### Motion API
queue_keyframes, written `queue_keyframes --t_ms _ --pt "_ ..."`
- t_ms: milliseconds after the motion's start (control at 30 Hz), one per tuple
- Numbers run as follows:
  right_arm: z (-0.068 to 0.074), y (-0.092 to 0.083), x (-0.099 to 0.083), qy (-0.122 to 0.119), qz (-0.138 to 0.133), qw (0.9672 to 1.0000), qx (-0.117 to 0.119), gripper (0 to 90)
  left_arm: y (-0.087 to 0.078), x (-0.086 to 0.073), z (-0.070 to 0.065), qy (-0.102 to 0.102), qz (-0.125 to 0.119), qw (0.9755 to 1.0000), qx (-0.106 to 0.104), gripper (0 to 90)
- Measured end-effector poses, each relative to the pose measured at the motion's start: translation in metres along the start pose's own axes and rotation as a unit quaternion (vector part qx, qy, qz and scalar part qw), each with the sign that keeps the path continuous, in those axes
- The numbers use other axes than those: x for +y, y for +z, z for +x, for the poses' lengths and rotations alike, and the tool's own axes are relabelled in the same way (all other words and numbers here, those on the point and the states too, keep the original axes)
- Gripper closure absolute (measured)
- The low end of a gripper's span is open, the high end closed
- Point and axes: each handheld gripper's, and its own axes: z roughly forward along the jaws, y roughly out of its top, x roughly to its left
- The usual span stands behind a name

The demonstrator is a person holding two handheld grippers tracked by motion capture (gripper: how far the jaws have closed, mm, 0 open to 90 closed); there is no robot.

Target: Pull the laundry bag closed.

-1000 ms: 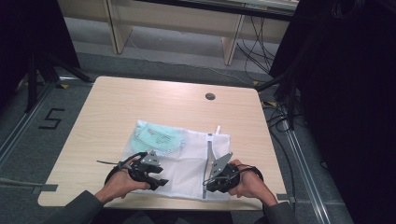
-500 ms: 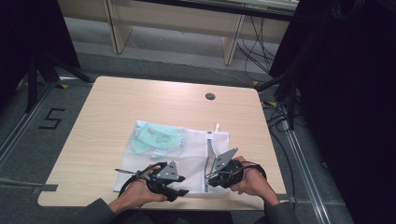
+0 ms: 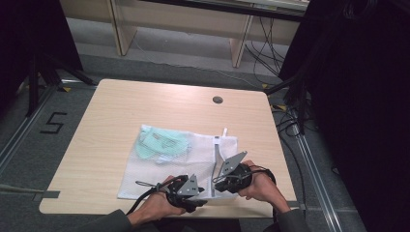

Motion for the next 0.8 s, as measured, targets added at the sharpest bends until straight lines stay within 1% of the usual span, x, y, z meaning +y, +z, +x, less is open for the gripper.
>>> queue_keyframes --t_ms 33,67,100,133,167,200,233,300,333,367,400,433,467,500,533,567,600,633,667,700,733,767,800 --pt "0.002 0.000 0.000 0.012 0.004 0.9999 0.001 86.8 0.002 0.000 0.000 0.001 -0.001 1.0000 0.000 58.1" --pt "0.001 0.001 0.000 0.000 0.001 1.0000 -0.001 86.8 0.005 0.000 -0.001 0.000 -0.003 1.0000 0.002 58.2" --pt "0.001 0.001 0.001 0.000 0.001 1.0000 0.001 86.8 0.007 0.000 -0.001 0.004 0.000 1.0000 0.003 58.2" --pt "0.000 0.001 0.001 -0.002 0.004 0.9999 0.010 86.9 0.009 0.000 -0.002 0.004 0.003 1.0000 0.004 58.3" --pt "0.000 0.002 0.001 -0.003 0.002 1.0000 0.005 86.9 0.010 0.000 -0.001 0.015 0.008 0.9998 0.012 58.9" --pt "0.001 0.002 0.002 0.004 0.003 1.0000 0.005 86.9 0.012 0.000 -0.002 0.015 0.009 0.9997 0.014 61.1" --pt "0.001 0.003 0.002 -0.001 0.002 1.0000 0.002 86.8 0.013 0.000 -0.003 0.017 0.009 0.9997 0.013 64.3" --pt "0.001 0.003 0.002 -0.001 0.002 1.0000 0.002 86.8 0.014 0.001 -0.004 0.023 0.005 0.9996 0.015 71.1" --pt "0.000 0.004 0.002 -0.001 0.003 1.0000 0.002 86.9 0.014 0.001 -0.003 0.033 0.009 0.9993 0.016 74.4" --pt "0.000 0.004 0.002 0.000 0.003 1.0000 0.007 86.8 0.015 0.002 -0.004 0.028 0.004 0.9994 0.018 76.5" --pt "-0.001 0.004 0.002 0.007 0.006 0.9999 0.012 86.8 0.016 0.002 -0.005 0.031 0.002 0.9993 0.023 79.3" --pt "-0.001 0.004 0.002 0.010 0.006 0.9999 0.010 86.8 0.016 0.002 -0.004 0.039 0.010 0.9990 0.022 81.6" --pt "-0.002 0.004 0.001 0.005 0.003 0.9999 0.009 86.8 0.019 0.002 -0.004 0.040 -0.002 0.9991 0.013 83.3" --pt "-0.001 0.004 0.001 0.006 0.002 1.0000 0.000 86.8 0.020 0.002 -0.005 0.035 -0.001 0.9994 0.003 84.4" --pt "-0.002 0.005 0.001 0.006 0.003 1.0000 0.002 86.8 0.020 0.002 -0.005 0.035 0.001 0.9994 0.007 85.2" --pt "-0.002 0.005 0.000 0.013 0.004 0.9999 0.005 86.8 0.020 0.002 -0.005 0.038 0.001 0.9992 0.013 85.8" --pt "-0.002 0.007 0.000 0.011 0.003 0.9999 0.002 86.8 0.019 0.002 -0.005 0.044 0.010 0.9989 0.014 86.2" --pt "-0.003 0.008 -0.001 0.013 0.006 0.9999 0.000 86.8 0.019 0.001 -0.005 0.038 0.011 0.9991 0.011 86.4" --pt "-0.003 0.009 -0.001 0.017 0.006 0.9998 0.007 86.7 0.019 0.001 -0.005 0.044 0.016 0.9987 0.020 86.4" --pt "-0.003 0.010 -0.002 0.021 0.005 0.9998 0.005 86.7 0.019 0.001 -0.006 0.032 0.017 0.9992 0.016 86.5" --pt "-0.004 0.011 -0.002 0.022 0.005 0.9997 0.006 86.6 0.019 0.001 -0.006 0.034 0.015 0.9991 0.019 86.5" --pt "-0.005 0.012 -0.002 0.023 0.006 0.9997 0.010 86.6 0.021 0.000 -0.007 0.019 0.011 0.9997 0.006 86.6" --pt "-0.005 0.013 -0.002 0.023 0.006 0.9997 0.010 86.5 0.020 0.000 -0.007 0.022 0.013 0.9997 0.007 86.6"
